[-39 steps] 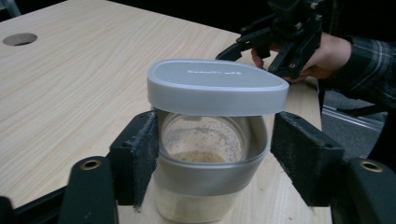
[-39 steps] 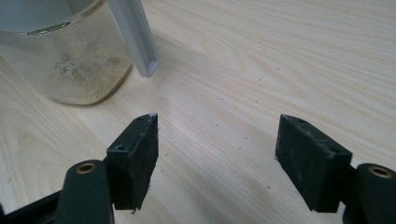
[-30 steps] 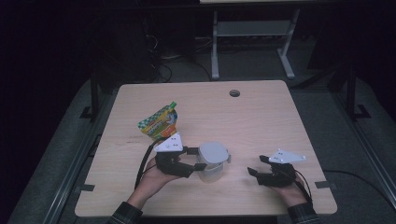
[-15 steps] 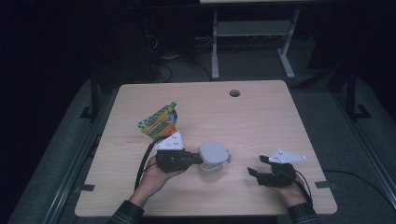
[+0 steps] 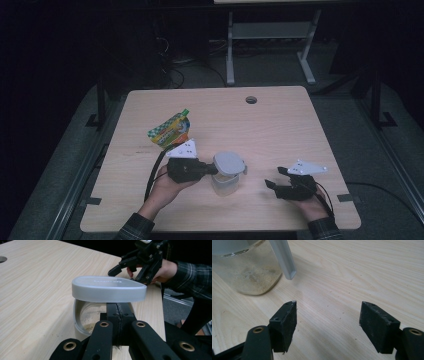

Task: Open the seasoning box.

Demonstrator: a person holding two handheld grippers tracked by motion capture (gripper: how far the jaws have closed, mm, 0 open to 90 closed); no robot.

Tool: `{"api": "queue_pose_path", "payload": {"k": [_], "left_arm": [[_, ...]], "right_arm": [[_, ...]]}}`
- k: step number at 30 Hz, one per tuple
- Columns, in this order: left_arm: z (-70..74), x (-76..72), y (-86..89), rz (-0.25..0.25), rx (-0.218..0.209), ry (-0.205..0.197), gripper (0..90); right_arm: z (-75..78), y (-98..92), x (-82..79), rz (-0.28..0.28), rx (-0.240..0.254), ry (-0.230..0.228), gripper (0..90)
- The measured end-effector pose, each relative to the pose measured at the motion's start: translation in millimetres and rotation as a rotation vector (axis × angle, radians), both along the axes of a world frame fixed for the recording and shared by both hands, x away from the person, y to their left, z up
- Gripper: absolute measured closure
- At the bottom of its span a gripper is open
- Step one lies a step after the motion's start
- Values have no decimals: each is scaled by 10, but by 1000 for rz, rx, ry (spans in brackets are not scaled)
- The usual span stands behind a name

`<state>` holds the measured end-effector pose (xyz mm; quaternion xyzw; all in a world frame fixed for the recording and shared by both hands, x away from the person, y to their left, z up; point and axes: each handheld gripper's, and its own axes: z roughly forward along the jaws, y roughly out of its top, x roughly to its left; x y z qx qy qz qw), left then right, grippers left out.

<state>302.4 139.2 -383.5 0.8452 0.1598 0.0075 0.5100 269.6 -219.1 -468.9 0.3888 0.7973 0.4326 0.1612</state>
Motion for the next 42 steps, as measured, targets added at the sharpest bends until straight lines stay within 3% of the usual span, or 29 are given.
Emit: {"api": "queue_pose_path", "payload": {"k": [22, 42], "left_arm": [[141, 79, -39, 2, -36, -4, 900], [244, 151, -194, -19, -56, -14, 900]], "right_arm": [[-12, -3, 4, -7, 3, 9, 298], [-11, -15, 6, -4, 3, 3, 298]]}}
